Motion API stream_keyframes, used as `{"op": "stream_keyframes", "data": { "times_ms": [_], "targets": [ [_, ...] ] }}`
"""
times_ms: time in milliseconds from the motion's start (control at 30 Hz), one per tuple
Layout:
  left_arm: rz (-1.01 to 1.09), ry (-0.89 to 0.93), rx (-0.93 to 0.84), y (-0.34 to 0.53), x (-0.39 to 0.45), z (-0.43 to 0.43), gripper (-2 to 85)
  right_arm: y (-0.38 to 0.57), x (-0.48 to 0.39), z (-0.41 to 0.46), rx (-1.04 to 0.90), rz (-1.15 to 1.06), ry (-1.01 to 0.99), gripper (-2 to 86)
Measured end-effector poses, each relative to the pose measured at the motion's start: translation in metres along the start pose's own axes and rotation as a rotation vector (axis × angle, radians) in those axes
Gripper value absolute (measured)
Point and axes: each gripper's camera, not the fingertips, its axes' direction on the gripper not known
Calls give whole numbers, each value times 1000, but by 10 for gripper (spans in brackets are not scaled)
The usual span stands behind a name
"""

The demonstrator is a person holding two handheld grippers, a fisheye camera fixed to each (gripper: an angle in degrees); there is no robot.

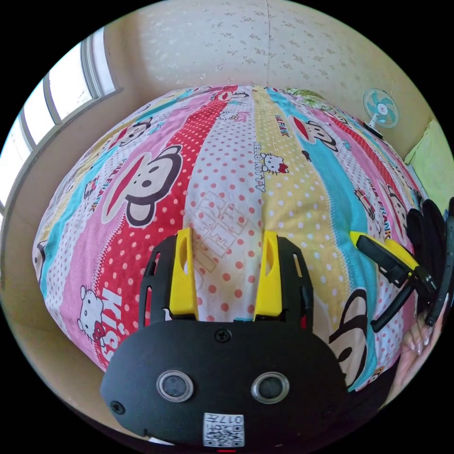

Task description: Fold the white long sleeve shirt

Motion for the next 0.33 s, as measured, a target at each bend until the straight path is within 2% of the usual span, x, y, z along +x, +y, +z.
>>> {"op": "stream_keyframes", "data": {
  "times_ms": [167,333],
  "targets": [
    [-55,101,-22,-8,-10,-4,202,-3,11,-7,-14,9,-22,267],
    [-7,-2,-20,-17,24,-24,202,-7,13,-18,-28,3,1,265]
  ]
}}
